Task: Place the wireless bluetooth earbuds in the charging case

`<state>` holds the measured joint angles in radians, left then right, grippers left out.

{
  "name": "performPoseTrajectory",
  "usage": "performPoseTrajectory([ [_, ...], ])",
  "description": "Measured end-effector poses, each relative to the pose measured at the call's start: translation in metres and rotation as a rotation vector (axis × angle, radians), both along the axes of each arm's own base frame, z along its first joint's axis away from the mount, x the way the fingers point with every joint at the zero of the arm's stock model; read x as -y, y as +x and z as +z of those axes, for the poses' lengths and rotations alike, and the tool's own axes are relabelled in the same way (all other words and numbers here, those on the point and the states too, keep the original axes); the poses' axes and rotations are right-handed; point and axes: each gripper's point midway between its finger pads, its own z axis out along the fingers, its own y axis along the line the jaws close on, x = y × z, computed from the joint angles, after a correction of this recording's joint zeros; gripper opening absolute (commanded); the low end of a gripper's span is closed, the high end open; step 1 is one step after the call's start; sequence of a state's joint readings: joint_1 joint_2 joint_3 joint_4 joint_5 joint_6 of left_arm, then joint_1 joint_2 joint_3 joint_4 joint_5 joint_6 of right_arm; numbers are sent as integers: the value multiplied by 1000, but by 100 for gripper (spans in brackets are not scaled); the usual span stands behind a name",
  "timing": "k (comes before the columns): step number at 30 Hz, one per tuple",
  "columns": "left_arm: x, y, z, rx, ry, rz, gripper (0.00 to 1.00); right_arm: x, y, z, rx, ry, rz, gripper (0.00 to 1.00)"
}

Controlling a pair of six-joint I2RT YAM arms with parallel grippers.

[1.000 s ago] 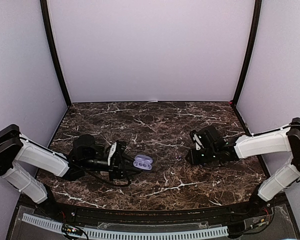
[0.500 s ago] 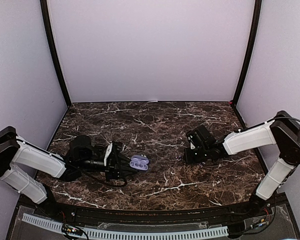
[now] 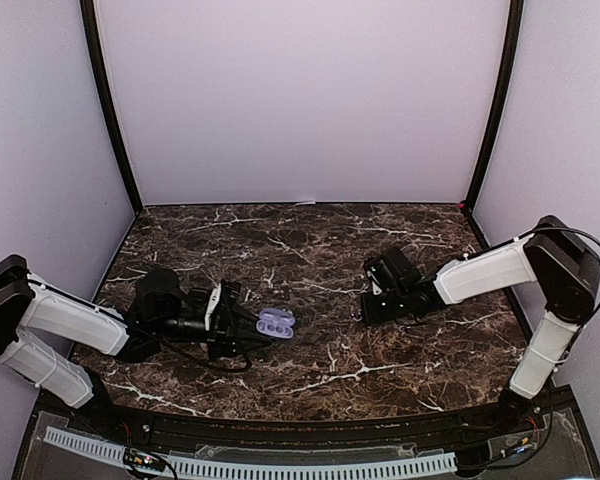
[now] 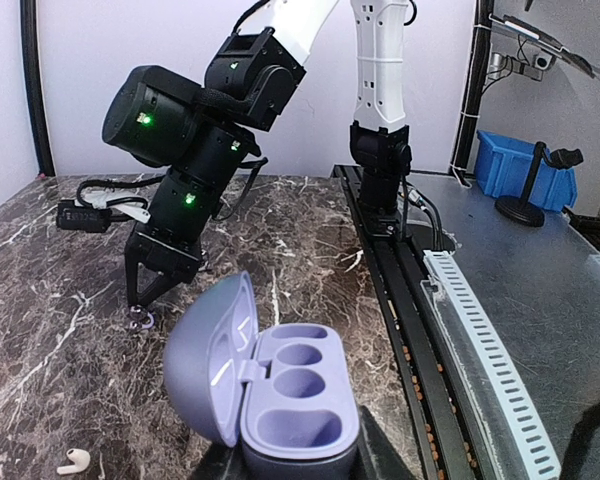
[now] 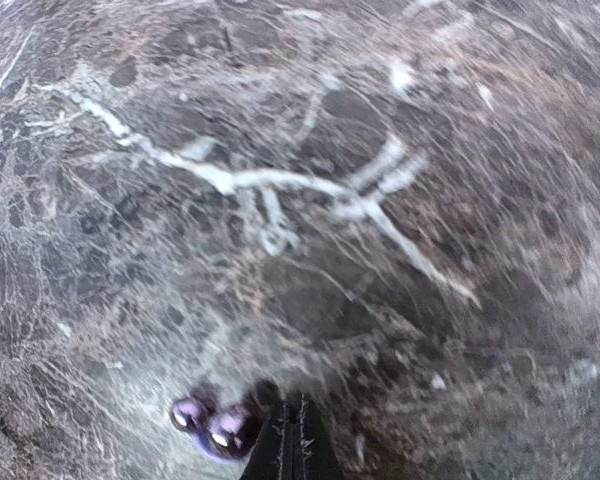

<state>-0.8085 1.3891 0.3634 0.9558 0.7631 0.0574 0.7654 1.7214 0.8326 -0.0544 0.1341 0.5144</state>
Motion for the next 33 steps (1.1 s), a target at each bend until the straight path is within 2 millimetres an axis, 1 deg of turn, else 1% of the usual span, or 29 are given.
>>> performPoseTrajectory([
  [7,-3,0,-1,-1,15,4,19,-23,13,0,16,24,64,0],
  [11,-3,0,-2,-6,21,5,19,-38,16,1,12,57,118,0],
  [15,-4,0,-1,-7,21,5,18,-49,13,1,1,85,172,0],
  [20,-4,-1,-3,-13,28,5,18,-61,3,2,-21,120,256,1],
  [23,-4,-1,-3,-14,28,4,18,-65,-1,2,-30,133,286,2],
  [27,-4,-1,-3,-14,28,3,18,-67,-3,3,-32,137,308,7],
  [33,-4,-1,-3,-14,28,3,18,-67,-4,3,-24,129,316,8],
])
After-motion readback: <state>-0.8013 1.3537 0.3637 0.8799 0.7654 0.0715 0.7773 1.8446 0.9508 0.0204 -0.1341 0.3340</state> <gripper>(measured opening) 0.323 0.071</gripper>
